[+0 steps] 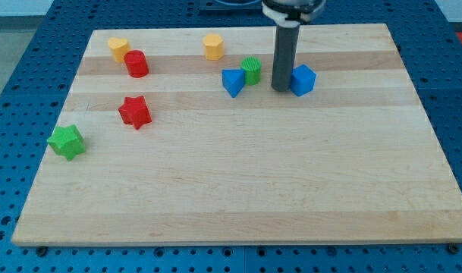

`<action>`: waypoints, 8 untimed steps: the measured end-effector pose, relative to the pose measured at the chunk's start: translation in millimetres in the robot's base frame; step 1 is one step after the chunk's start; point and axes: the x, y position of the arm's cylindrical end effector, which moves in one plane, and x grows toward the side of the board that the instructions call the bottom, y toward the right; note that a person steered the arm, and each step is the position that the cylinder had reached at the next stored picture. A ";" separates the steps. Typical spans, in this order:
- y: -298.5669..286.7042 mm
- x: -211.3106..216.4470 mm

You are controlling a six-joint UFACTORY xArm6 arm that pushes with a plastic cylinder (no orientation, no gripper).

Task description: Push the blue cube upwards

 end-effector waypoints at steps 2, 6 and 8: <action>38.0 64.7; 42.7 23.0; 42.7 -43.4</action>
